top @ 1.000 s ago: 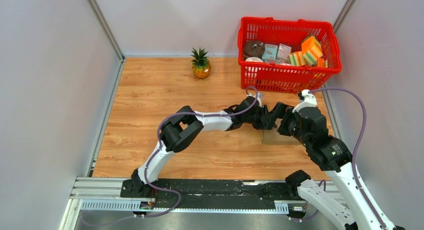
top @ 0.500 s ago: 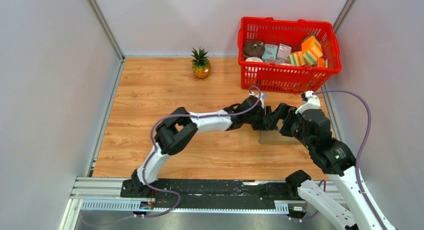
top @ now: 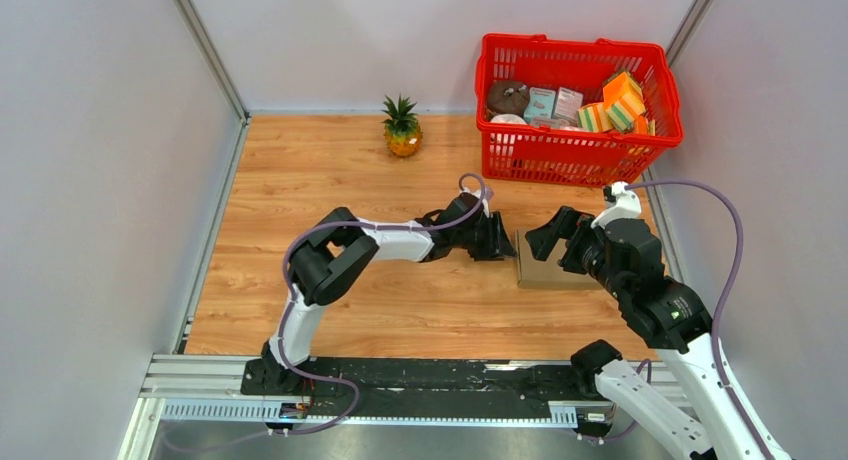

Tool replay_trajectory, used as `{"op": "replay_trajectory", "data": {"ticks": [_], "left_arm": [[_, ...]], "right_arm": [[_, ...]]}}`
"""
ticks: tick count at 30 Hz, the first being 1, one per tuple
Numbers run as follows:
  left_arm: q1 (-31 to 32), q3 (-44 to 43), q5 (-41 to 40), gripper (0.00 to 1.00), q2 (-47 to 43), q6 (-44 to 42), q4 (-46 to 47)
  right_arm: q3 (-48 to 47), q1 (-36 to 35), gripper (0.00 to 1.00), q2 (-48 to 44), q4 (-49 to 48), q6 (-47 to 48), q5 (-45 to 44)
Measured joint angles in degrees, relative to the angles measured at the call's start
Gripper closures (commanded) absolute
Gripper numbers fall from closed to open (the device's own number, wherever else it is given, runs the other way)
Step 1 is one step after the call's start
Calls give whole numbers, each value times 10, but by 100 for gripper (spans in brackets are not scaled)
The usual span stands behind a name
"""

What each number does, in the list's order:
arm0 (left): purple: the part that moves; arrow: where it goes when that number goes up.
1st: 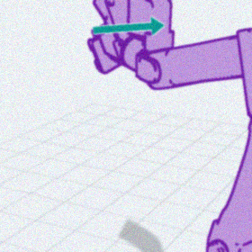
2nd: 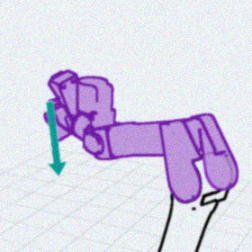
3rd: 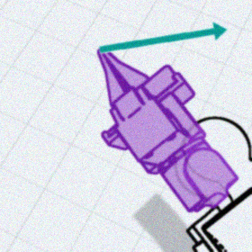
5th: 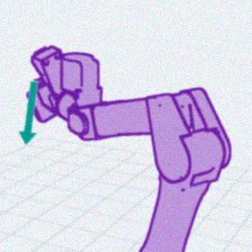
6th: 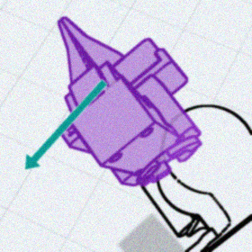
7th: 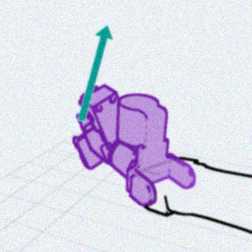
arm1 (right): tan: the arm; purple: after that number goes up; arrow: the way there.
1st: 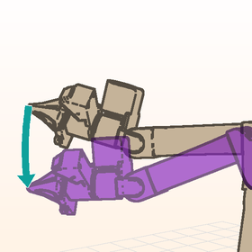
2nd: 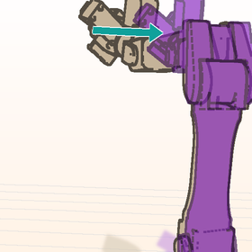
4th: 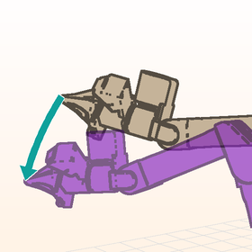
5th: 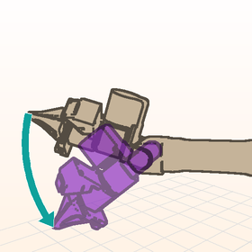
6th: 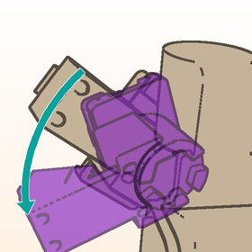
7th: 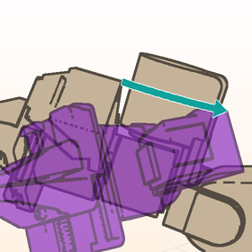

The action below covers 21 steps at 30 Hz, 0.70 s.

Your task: Fold the paper box

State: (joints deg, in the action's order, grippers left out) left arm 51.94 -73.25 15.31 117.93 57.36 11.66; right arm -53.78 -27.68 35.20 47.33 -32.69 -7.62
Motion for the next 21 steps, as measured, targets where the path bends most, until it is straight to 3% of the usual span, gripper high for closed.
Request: {"op": "replay_trajectory", "data": {"ticks": [6,21], "left_arm": [[22,-33,22,55,65,37,15],[64,-289,67,59,253,148,34]], "right_arm": [[0,0,0,-1,0,0,0],[-4,0,0,-4,0,1,-5]]}}
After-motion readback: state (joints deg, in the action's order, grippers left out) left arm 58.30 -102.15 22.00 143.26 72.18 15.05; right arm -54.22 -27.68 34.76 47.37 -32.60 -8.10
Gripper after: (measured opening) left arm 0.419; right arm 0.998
